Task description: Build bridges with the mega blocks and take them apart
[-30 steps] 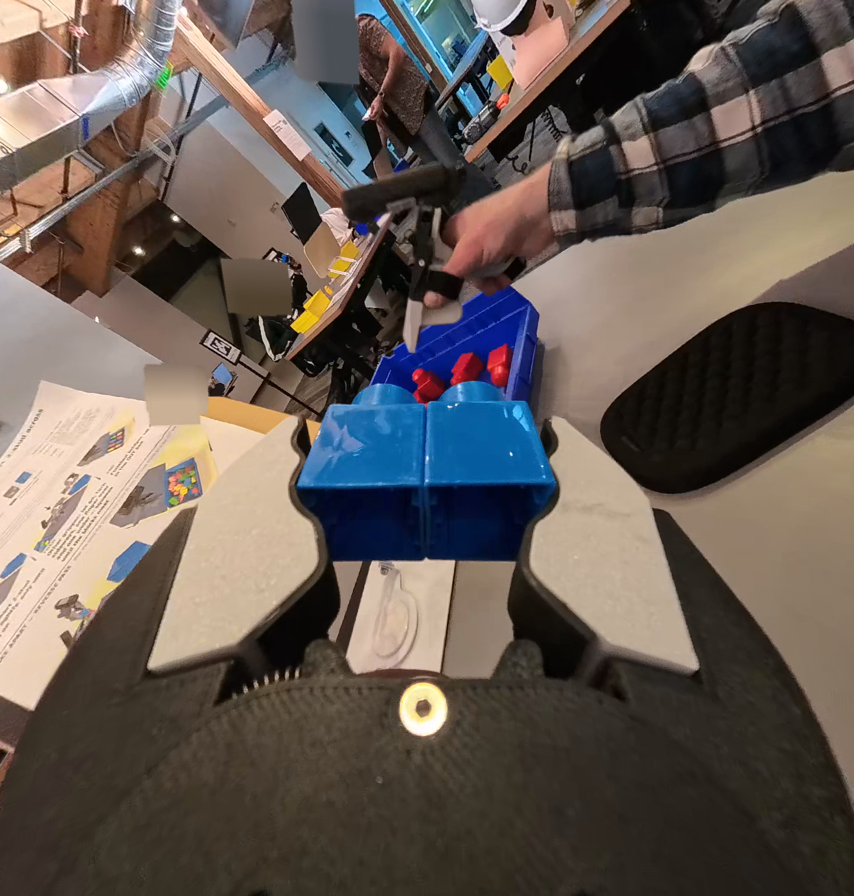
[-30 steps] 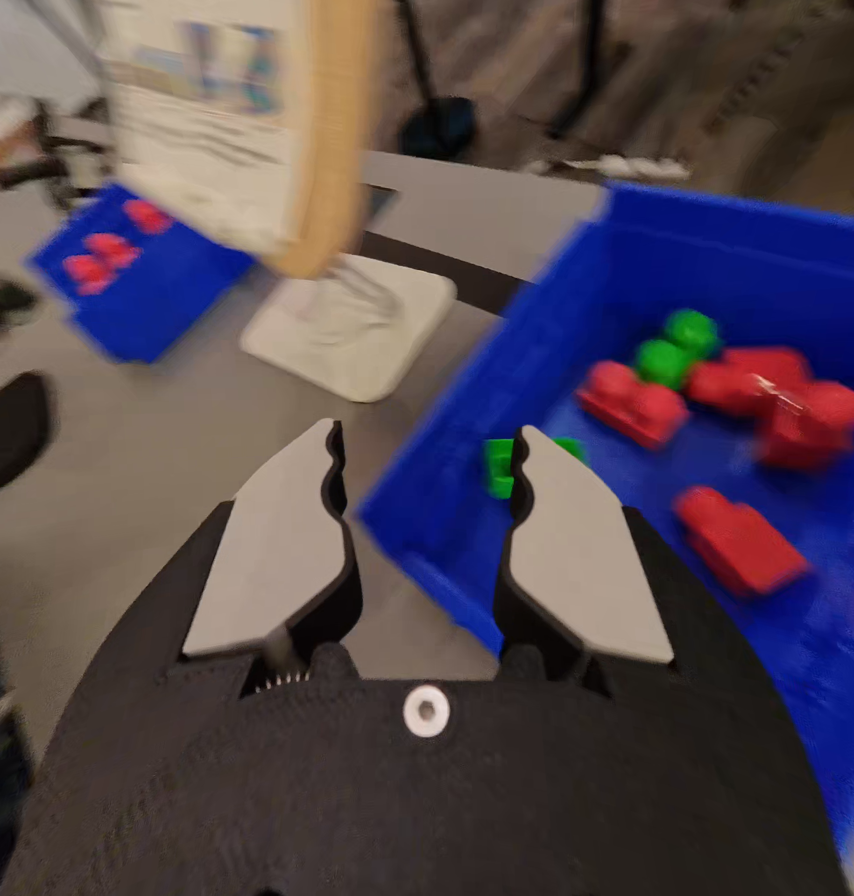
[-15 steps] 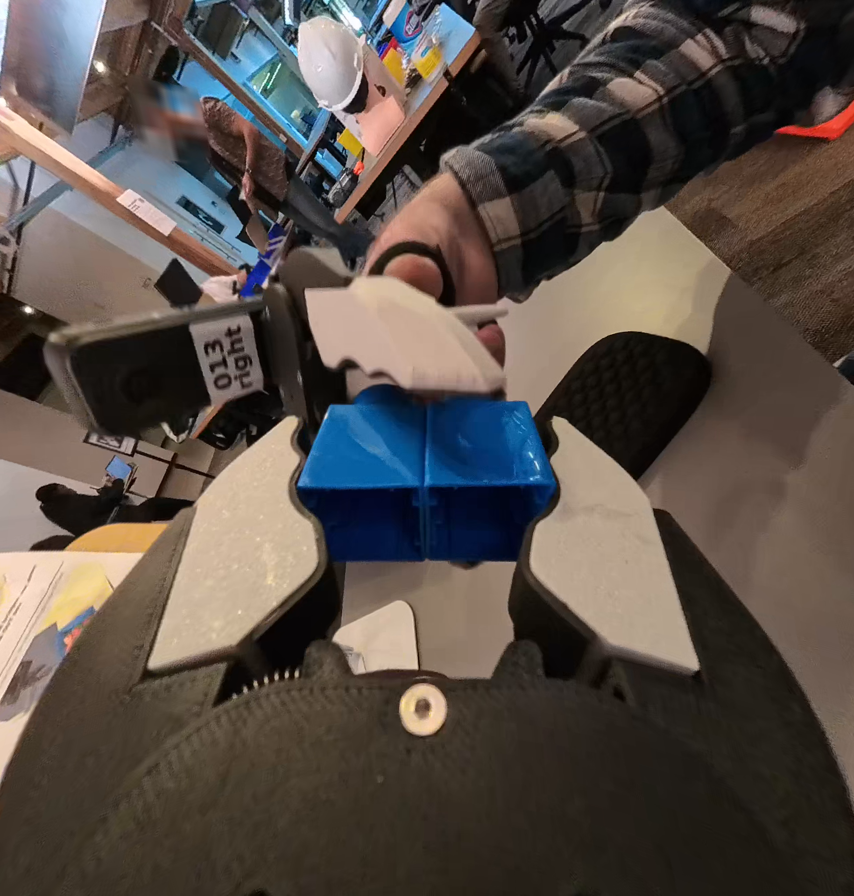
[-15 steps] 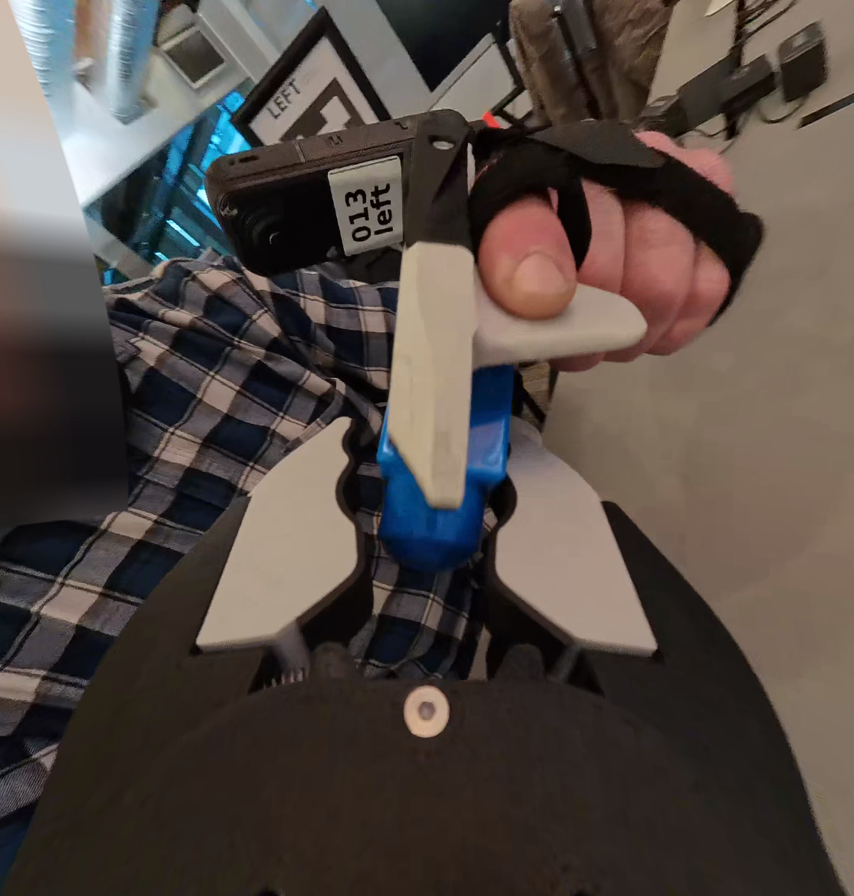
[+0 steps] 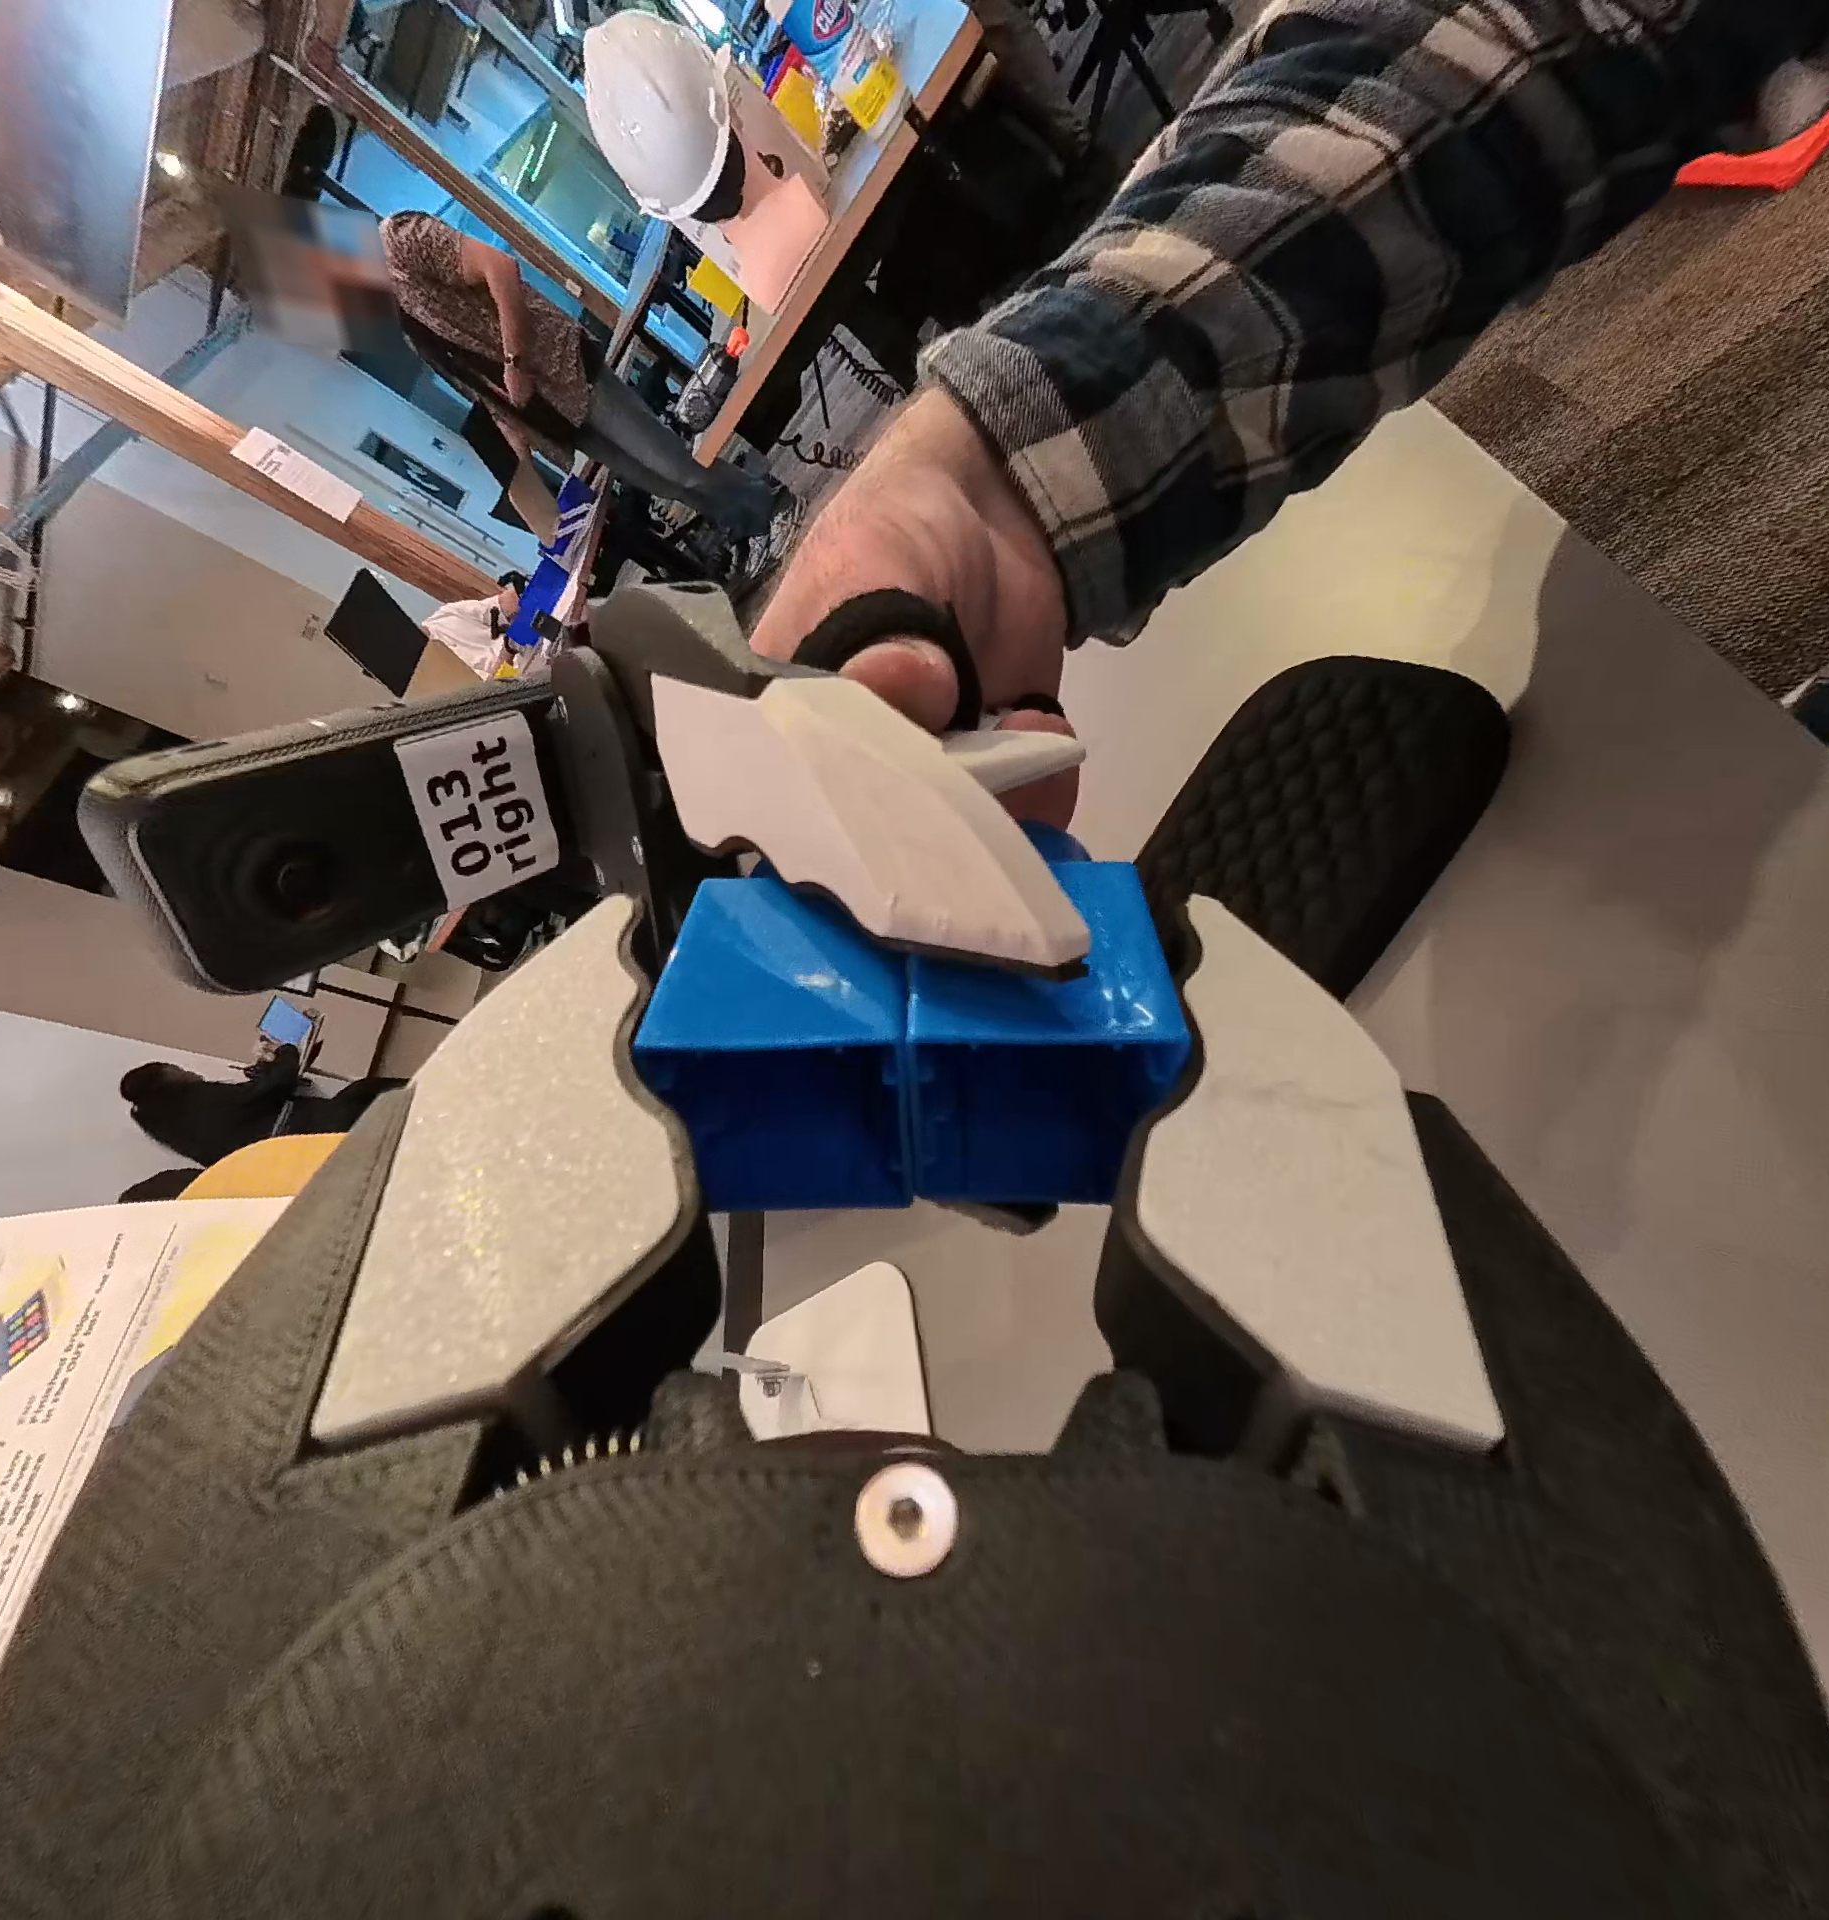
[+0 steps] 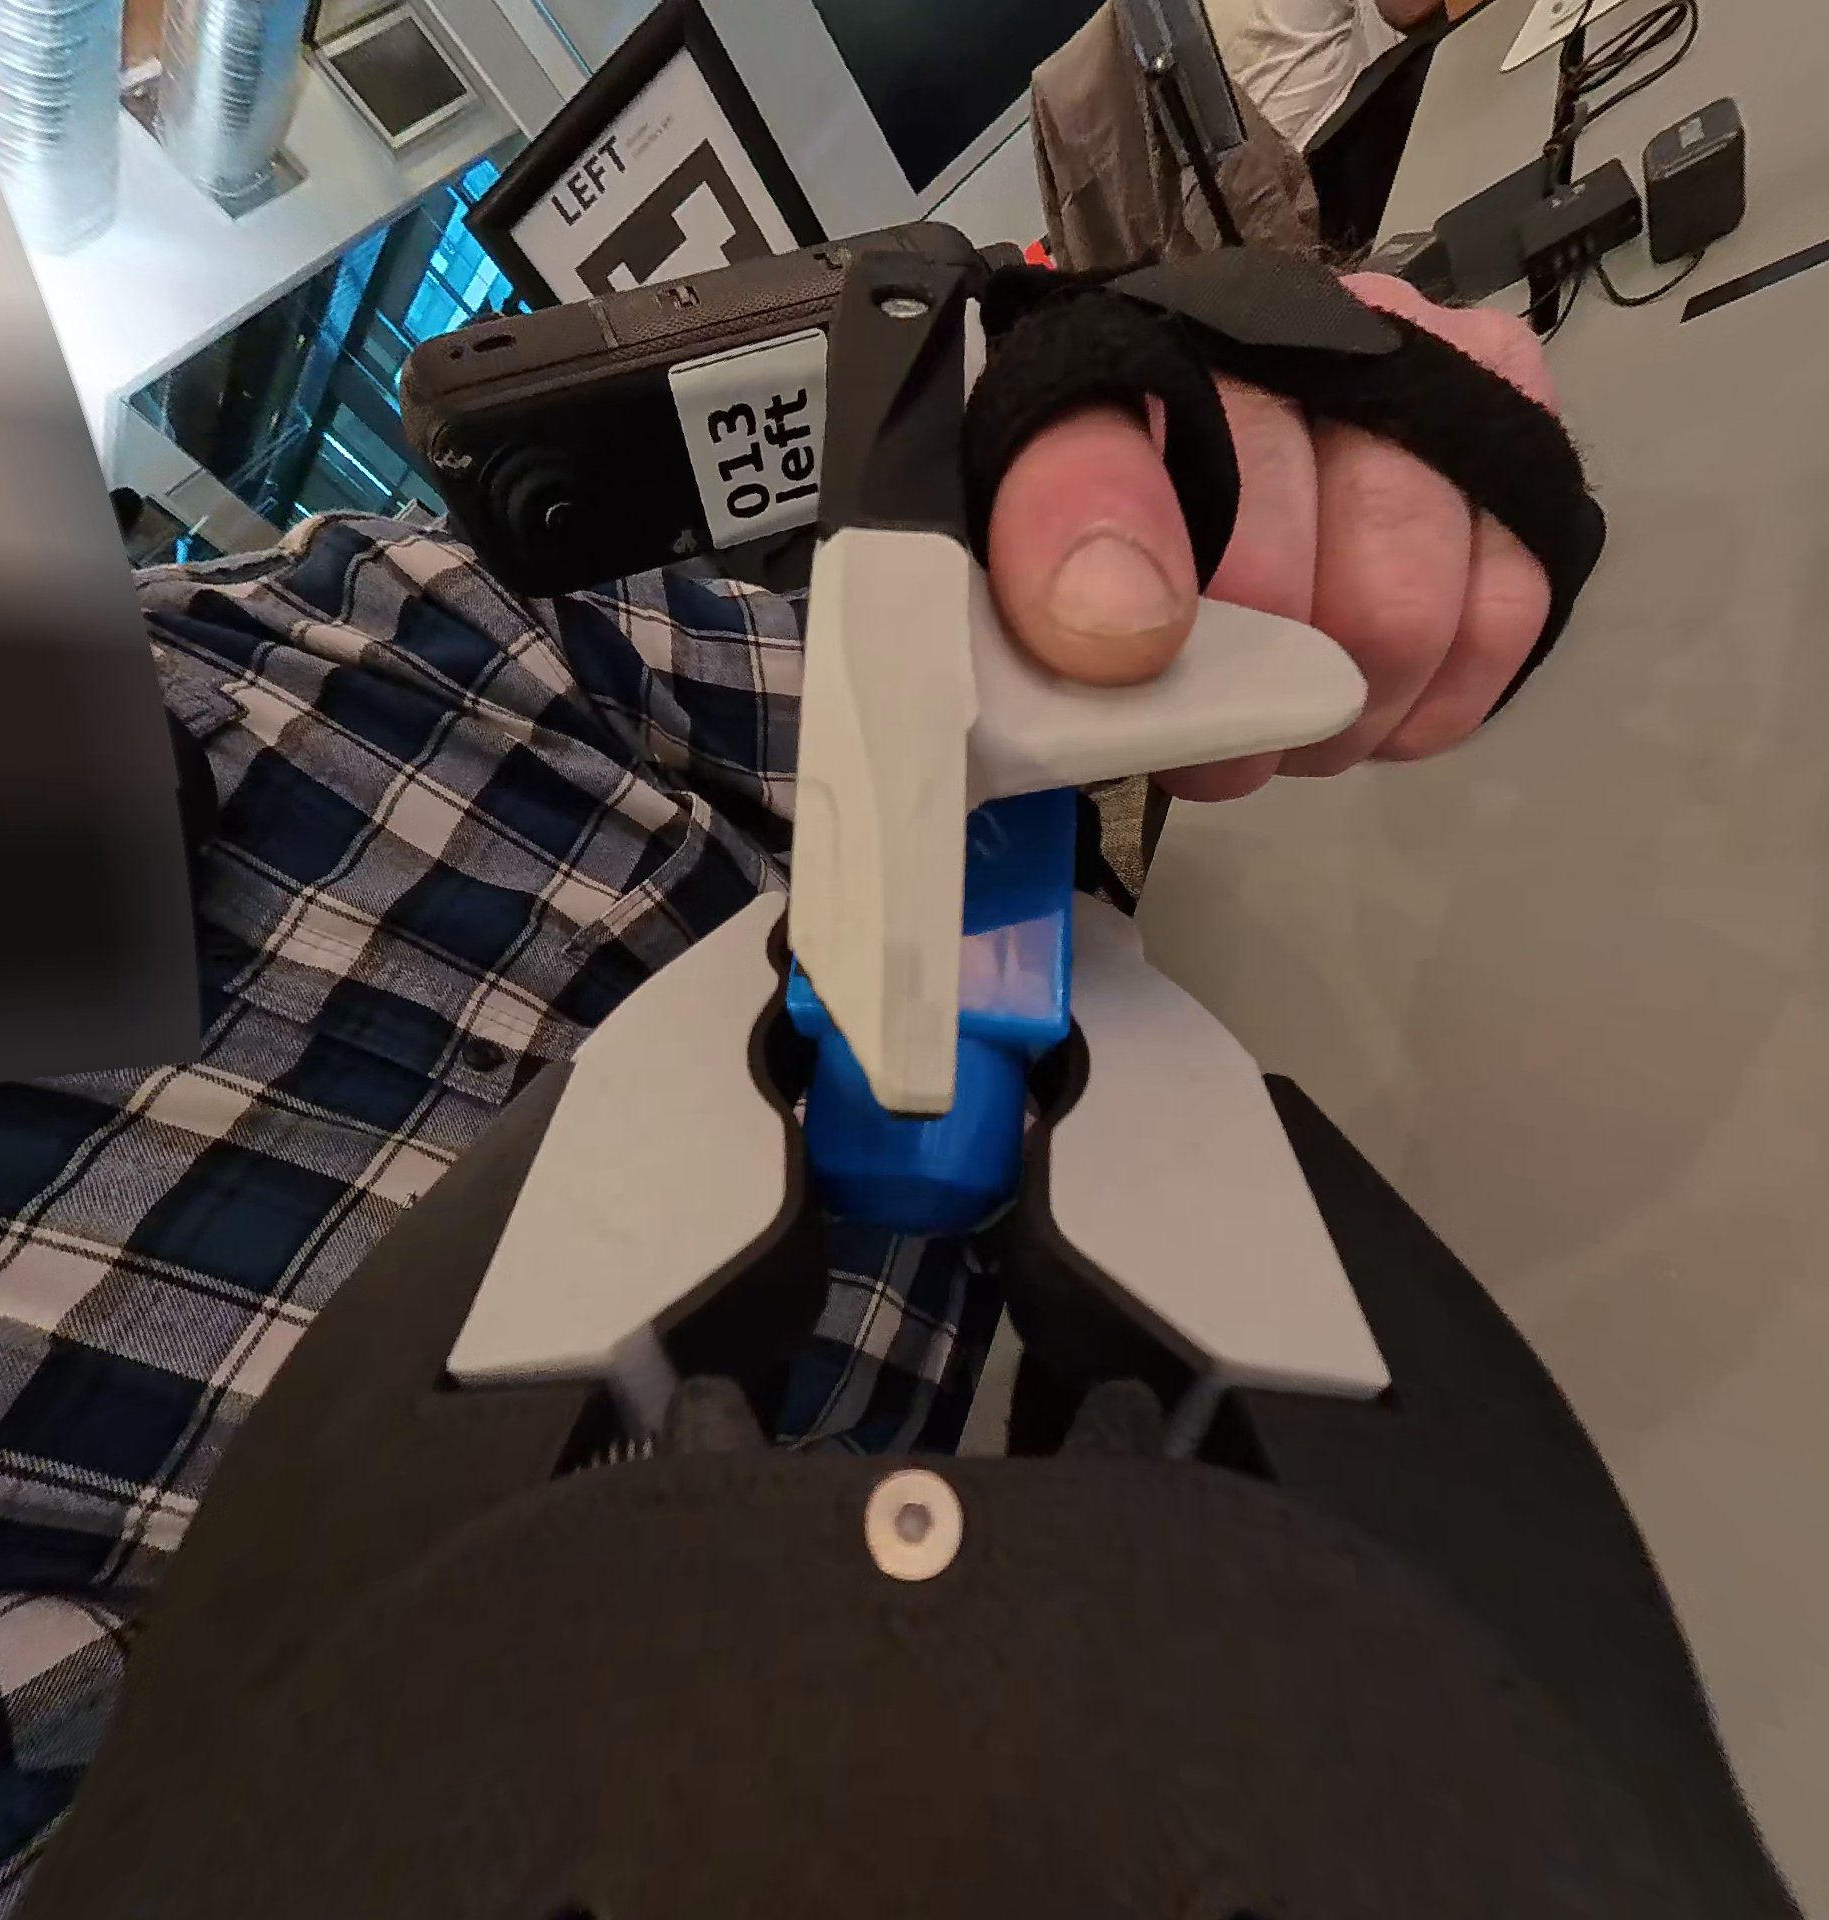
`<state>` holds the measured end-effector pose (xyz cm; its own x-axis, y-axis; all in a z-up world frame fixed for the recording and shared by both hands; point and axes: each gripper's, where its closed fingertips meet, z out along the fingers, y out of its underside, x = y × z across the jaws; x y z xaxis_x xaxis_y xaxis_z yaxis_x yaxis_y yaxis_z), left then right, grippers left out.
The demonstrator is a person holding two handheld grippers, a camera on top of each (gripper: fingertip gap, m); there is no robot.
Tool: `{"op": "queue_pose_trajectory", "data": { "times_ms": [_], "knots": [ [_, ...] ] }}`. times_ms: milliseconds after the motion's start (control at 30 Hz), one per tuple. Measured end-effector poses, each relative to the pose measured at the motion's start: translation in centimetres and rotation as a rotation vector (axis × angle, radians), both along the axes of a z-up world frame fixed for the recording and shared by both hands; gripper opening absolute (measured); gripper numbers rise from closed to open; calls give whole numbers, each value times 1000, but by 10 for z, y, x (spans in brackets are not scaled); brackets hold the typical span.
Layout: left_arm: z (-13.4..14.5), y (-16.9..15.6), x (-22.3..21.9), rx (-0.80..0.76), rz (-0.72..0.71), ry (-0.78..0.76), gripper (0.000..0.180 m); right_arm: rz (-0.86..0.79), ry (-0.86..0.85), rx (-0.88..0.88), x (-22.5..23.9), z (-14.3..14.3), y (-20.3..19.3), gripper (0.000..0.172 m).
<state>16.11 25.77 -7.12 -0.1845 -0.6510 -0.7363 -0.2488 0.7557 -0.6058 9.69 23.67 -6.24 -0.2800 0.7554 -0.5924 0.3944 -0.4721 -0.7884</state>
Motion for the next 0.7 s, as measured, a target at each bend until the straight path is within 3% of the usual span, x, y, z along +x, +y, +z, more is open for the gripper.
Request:
{"op": "queue_pose_trajectory", "data": {
  "times_ms": [700],
  "knots": [
    [2,3,3,8,-5,-32,90,-36,49,4,7,2,2,41]
  ]
}}
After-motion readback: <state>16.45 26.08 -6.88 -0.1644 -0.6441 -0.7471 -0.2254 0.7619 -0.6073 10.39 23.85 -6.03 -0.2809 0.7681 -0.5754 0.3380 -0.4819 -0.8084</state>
